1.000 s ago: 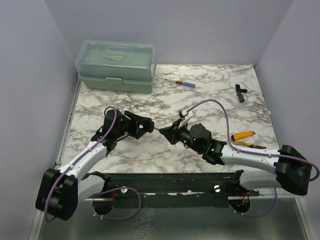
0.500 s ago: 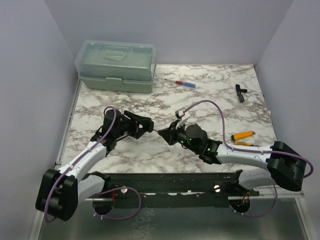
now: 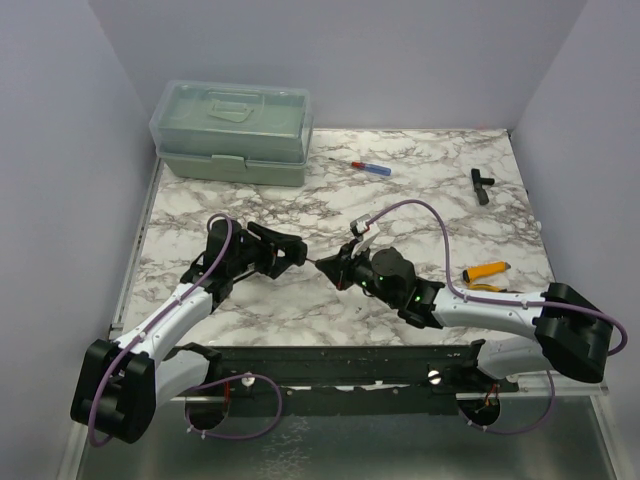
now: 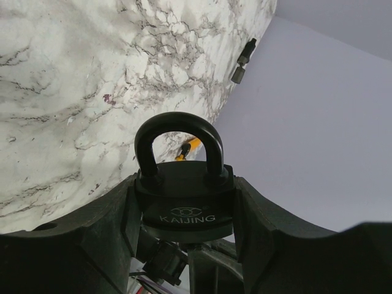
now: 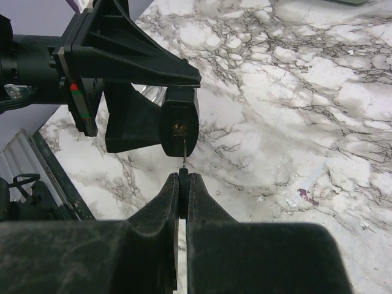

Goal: Unlock with the key

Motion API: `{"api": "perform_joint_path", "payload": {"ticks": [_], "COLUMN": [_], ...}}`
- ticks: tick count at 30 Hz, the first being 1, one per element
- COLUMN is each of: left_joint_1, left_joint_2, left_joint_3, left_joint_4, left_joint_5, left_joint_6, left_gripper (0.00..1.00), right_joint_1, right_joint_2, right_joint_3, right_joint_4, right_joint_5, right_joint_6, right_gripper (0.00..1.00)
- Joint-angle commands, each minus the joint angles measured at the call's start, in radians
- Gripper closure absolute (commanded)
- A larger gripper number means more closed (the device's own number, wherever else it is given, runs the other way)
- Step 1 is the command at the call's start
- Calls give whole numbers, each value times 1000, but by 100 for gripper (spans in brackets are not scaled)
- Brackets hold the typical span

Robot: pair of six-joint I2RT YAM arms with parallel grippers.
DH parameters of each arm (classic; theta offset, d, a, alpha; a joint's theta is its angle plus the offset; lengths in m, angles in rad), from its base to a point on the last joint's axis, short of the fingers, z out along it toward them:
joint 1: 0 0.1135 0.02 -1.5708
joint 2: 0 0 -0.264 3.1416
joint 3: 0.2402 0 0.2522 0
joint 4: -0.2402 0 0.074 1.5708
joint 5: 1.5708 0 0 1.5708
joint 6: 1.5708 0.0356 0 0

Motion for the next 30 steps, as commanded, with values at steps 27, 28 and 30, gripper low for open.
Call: {"api": "perform_joint_path", "payload": {"ticks": [27, 28, 30], "left_joint_1": [1, 0, 0], "left_joint_2": [-44, -44, -44], "left_joint_3": [7, 7, 7], "left_joint_4": [25, 25, 25], "left_joint_5": [37, 37, 39], "left_joint_6": [-23, -23, -23], "left_gripper": [100, 100, 100], "right_joint_1": [7, 7, 7], "right_joint_2": [22, 25, 31], "right_joint_3": [54, 56, 59], "right_joint_4": [41, 42, 43], "right_joint_5": [16, 17, 17], "right_joint_6": [-24, -25, -25], "right_gripper": [99, 99, 99]}}
